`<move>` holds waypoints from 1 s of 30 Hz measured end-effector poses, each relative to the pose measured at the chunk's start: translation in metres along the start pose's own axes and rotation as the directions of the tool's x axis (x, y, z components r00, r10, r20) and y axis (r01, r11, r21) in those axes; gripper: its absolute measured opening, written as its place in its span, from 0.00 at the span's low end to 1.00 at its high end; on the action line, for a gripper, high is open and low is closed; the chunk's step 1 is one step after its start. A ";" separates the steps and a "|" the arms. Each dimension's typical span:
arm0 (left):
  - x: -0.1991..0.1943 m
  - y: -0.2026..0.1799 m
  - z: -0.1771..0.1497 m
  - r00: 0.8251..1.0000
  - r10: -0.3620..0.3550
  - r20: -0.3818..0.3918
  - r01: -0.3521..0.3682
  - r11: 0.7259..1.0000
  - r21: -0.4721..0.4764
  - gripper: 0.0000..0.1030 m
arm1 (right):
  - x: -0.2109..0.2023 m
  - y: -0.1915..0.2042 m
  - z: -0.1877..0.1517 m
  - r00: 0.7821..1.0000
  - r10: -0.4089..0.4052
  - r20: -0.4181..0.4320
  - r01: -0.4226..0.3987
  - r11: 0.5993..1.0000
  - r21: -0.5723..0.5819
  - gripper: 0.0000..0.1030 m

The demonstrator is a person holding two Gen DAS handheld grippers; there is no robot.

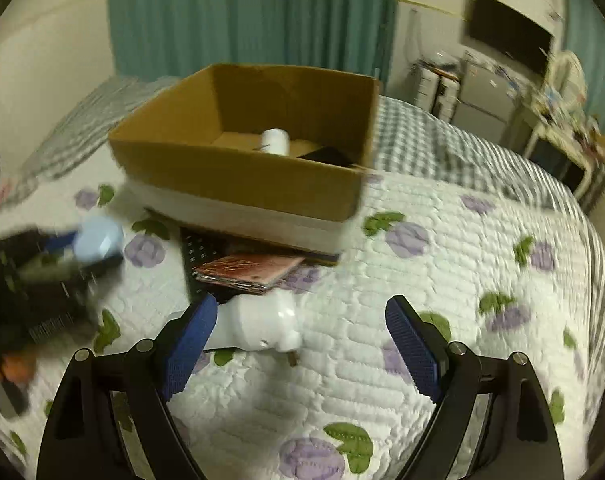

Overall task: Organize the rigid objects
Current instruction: 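Grasp the blue earbud case with the left tool while the right tool grasps the phone, then place the earbud case and phone into the box, opening both tools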

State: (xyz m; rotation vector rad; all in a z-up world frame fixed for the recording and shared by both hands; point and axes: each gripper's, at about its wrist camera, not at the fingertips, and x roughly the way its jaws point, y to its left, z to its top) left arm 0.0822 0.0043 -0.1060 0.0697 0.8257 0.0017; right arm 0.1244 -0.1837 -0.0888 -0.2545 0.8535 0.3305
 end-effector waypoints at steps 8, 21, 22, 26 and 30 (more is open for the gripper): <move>0.003 0.022 0.008 1.000 0.012 -0.020 -0.014 0.995 -0.095 0.51 | 0.048 0.056 0.015 0.993 -0.052 -0.106 0.010 0.932 -0.364 0.54; 0.008 0.024 0.011 0.999 -0.030 -0.035 0.026 0.993 -0.113 0.51 | 0.078 0.068 0.016 0.986 -0.124 -0.112 0.061 0.893 -0.446 0.22; 0.006 0.024 0.011 0.999 -0.030 -0.033 0.026 0.993 -0.115 0.51 | 0.069 0.066 0.015 0.990 -0.096 -0.102 0.044 0.904 -0.426 0.16; -0.004 0.018 0.011 0.998 -0.056 -0.027 0.052 0.992 -0.116 0.51 | 0.036 0.064 0.015 0.997 -0.038 -0.072 0.009 0.931 -0.365 0.09; -0.032 0.009 0.006 0.996 -0.094 0.007 0.094 0.989 -0.114 0.51 | -0.002 0.068 0.008 0.999 0.006 -0.036 -0.018 0.945 -0.327 0.09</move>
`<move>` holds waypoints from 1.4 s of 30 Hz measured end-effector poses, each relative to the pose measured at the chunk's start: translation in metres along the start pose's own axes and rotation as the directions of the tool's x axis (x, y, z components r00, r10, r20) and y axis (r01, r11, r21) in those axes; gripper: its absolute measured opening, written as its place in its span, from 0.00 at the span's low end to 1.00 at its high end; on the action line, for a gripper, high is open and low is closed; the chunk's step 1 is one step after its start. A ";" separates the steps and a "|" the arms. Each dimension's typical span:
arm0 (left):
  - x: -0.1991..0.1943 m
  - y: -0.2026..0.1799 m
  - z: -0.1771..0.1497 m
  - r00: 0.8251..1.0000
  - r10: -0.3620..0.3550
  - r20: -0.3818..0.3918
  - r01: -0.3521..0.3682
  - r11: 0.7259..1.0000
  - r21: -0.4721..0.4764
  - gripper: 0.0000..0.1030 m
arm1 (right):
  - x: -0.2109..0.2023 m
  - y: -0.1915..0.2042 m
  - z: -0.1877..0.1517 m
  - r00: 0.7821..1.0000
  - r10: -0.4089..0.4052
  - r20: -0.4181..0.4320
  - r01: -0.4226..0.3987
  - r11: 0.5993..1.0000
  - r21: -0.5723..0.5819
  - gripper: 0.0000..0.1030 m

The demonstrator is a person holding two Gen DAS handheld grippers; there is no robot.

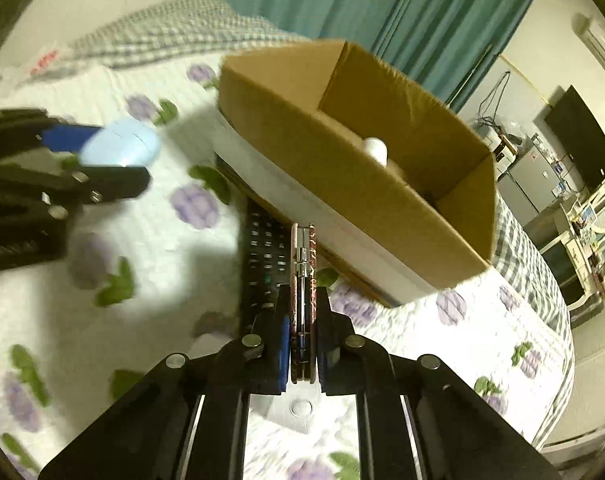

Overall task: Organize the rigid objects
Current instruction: 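Place the earbud case and phone into the box, opening both tools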

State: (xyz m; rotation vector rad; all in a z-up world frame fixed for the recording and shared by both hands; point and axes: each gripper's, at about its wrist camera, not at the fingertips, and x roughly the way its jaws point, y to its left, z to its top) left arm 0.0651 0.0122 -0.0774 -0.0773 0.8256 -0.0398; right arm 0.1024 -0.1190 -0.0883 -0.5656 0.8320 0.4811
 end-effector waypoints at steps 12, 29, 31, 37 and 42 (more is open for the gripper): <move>-0.080 -0.036 0.017 0.996 -0.041 0.085 0.035 0.997 0.075 0.51 | -0.108 -0.039 0.033 0.977 -0.020 0.213 -0.018 0.985 0.173 0.09; 0.027 -0.062 0.161 0.988 -0.019 0.156 -0.009 0.984 0.179 0.51 | -0.042 -0.141 0.115 0.948 -0.050 0.314 -0.044 0.957 0.285 0.09; 0.051 -0.061 0.164 0.990 -0.006 0.142 -0.020 0.982 0.187 0.51 | -0.017 -0.147 0.113 0.959 -0.042 0.280 -0.040 0.959 0.281 0.09; 0.093 -0.052 0.156 0.993 -0.043 0.109 0.019 0.978 0.207 0.53 | 0.029 -0.152 0.104 0.988 -0.023 0.151 -0.017 0.967 0.255 0.09; 0.097 -0.044 0.162 0.995 -0.063 0.076 0.050 0.986 0.156 0.54 | 0.029 -0.148 0.107 0.987 -0.035 0.154 -0.007 0.964 0.266 0.09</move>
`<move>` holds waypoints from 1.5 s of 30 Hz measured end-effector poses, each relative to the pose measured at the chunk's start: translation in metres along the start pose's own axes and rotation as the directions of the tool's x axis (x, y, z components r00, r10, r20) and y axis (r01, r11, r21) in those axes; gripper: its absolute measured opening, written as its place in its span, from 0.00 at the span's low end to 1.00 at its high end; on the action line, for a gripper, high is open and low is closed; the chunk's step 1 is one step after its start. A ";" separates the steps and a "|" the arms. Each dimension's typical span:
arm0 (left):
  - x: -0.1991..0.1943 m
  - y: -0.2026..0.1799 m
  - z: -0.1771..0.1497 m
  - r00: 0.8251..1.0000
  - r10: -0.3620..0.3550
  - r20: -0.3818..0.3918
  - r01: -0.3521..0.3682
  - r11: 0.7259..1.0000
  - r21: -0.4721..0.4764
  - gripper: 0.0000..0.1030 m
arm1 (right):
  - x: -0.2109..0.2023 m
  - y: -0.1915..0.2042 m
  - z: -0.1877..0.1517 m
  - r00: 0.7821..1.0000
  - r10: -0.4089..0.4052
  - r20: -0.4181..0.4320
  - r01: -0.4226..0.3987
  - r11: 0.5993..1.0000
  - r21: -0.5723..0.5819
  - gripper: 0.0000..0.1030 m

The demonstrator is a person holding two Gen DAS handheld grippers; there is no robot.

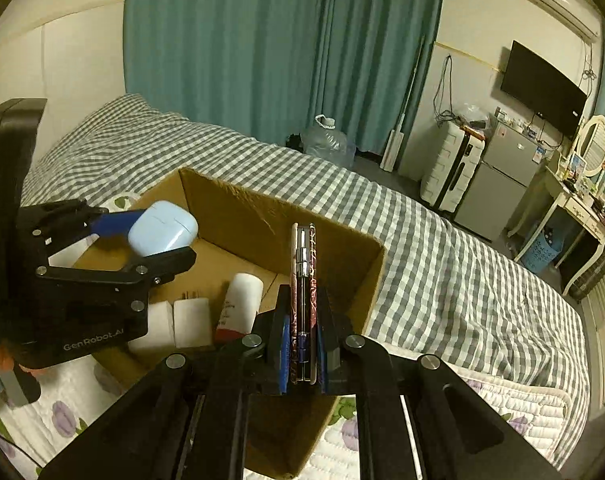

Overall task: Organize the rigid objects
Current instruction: 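Place the earbud case and phone into the box, opening both tools, then grasp the white spray bottle with the right tool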

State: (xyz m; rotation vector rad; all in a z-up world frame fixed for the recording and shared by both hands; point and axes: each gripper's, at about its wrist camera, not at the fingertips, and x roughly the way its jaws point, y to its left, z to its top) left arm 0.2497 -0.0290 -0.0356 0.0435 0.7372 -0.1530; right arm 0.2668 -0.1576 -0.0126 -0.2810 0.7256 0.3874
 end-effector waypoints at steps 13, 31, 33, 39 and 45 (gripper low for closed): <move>-0.020 0.018 0.010 0.998 0.014 0.057 -0.011 0.999 -0.052 0.61 | 0.043 -0.002 0.013 0.999 0.026 -0.040 -0.025 1.000 0.014 0.09; -0.156 0.007 -0.033 0.992 0.077 0.099 -0.075 0.997 -0.024 0.70 | -0.138 0.010 -0.023 0.990 -0.065 0.127 0.058 0.996 0.061 0.77; -0.179 0.004 -0.042 0.989 0.090 0.114 -0.088 0.996 -0.016 0.70 | -0.160 0.020 -0.033 0.989 -0.067 0.130 0.063 0.997 0.033 0.79; -0.216 -0.008 -0.081 0.986 0.106 0.130 -0.108 0.994 0.009 0.71 | -0.182 0.052 -0.073 0.998 -0.008 0.057 0.011 0.999 -0.052 0.82; -0.201 -0.002 -0.135 0.994 0.084 0.067 -0.078 0.993 -0.091 0.71 | -0.142 0.084 -0.136 0.996 0.030 -0.085 -0.036 0.997 -0.069 0.82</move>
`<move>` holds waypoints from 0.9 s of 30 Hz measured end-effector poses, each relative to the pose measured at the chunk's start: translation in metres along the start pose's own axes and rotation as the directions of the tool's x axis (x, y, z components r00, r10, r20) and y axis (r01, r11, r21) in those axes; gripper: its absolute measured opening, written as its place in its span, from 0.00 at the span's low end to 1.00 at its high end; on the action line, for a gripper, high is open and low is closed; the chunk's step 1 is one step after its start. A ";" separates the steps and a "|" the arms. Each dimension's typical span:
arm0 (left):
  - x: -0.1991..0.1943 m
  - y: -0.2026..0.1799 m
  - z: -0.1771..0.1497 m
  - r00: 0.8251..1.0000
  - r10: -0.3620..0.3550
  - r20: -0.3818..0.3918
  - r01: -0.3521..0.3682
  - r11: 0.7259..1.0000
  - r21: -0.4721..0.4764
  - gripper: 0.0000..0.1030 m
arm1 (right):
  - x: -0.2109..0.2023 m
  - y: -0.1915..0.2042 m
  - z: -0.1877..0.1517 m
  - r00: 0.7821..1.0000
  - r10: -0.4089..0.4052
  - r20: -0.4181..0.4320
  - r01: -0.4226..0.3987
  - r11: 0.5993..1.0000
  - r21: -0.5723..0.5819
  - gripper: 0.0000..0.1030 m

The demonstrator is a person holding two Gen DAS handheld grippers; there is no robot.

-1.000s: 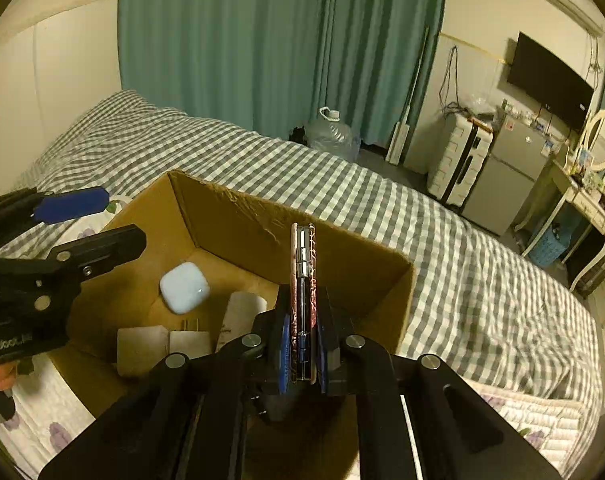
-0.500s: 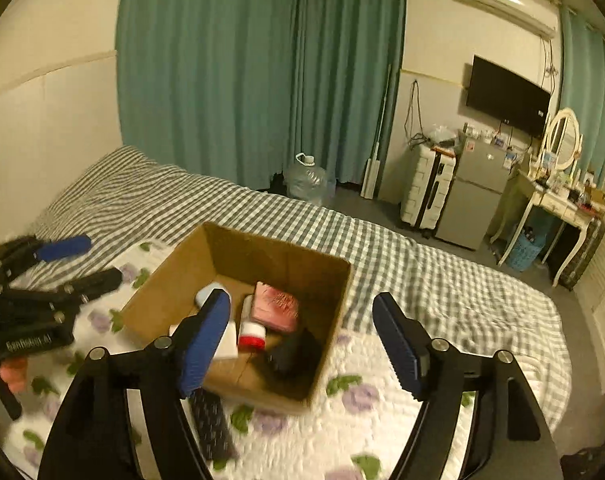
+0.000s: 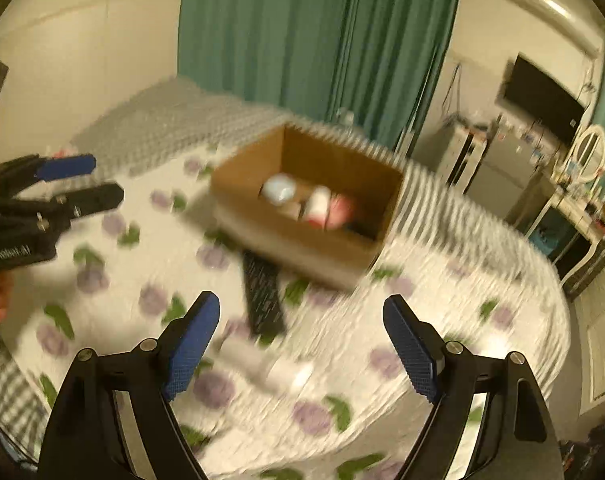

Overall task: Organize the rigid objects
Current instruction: 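Grasp the white spray bottle with the right tool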

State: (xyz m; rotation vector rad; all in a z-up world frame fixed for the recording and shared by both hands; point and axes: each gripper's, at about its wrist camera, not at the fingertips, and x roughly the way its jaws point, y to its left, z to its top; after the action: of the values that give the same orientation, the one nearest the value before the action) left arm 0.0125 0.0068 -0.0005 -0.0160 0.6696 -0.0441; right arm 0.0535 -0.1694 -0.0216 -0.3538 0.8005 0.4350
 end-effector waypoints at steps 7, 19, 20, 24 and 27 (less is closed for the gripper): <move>0.052 0.000 -0.051 0.993 0.025 -0.116 -0.025 1.000 0.001 0.71 | 0.068 0.025 -0.039 0.986 0.005 -0.166 -0.027 0.991 -0.128 0.82; 0.084 0.017 -0.068 0.979 0.027 -0.203 -0.030 0.999 -0.016 0.71 | 0.142 0.032 -0.049 0.950 -0.056 -0.308 -0.018 0.973 -0.230 0.62; 0.086 0.016 -0.068 0.978 0.029 -0.208 -0.033 0.999 -0.017 0.71 | 0.141 0.032 -0.049 0.950 -0.060 -0.305 -0.011 0.974 -0.228 0.61; 0.085 0.015 -0.069 0.977 0.042 -0.207 -0.045 0.999 -0.011 0.71 | 0.124 0.021 -0.049 0.964 -0.061 -0.259 0.015 0.985 -0.174 0.44; 0.083 0.013 -0.070 0.978 0.055 -0.202 -0.057 0.998 -0.007 0.71 | 0.104 0.008 -0.046 0.977 -0.035 -0.212 0.012 0.994 -0.108 0.44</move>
State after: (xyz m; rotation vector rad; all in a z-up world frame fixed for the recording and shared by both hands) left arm 0.0345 0.0162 -0.1067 -0.0050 0.8730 0.0130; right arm 0.0852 -0.1588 -0.1307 -0.5151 0.9836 0.4227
